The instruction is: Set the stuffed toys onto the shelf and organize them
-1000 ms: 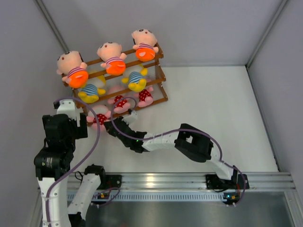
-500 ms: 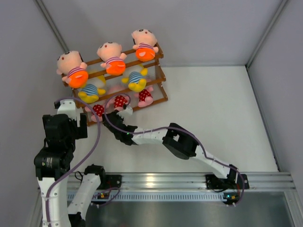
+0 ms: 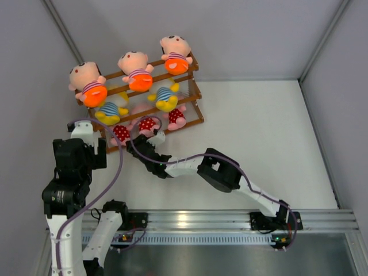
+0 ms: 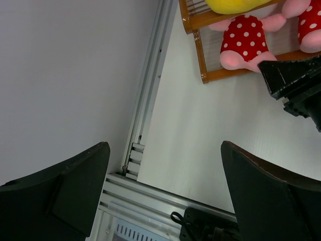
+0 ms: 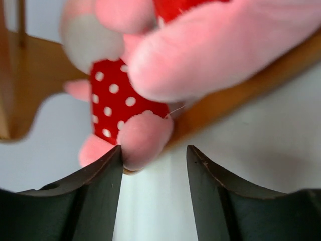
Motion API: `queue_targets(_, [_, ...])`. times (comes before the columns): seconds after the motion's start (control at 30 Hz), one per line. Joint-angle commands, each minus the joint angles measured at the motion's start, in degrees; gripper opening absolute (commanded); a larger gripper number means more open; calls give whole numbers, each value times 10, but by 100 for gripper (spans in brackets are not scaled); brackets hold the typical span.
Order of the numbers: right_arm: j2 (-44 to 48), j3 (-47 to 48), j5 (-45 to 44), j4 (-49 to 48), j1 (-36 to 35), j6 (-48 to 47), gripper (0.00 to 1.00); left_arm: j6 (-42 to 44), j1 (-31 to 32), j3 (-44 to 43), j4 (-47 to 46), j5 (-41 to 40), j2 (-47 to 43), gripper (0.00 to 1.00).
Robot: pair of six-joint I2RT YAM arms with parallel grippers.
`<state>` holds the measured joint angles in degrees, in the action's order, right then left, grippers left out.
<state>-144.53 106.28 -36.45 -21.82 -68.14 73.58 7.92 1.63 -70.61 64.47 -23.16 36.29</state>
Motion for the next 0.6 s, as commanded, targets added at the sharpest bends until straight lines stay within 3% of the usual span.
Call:
queue_targets(0.0, [105,-60,16,-94,-10,-91,54,3,2,-4,-28,7,10,98])
queue_targets(0.1, [165,-114,-5,-151,-27,-213,56,3,2,-8,-27,11,13,98])
queue_targets(0.27, [224,-193,-17,-270,-47,-339,55,5,1,-8,-28,-4,13,98])
queue_targets(0.43, [210,-129,0,-277,-44,-437,62,5,-1,-10,-28,-14,13,98])
queue_targets(0.57, [170,-44,15,-213,-27,-418,63,7,-1,-11,-28,-9,13,98])
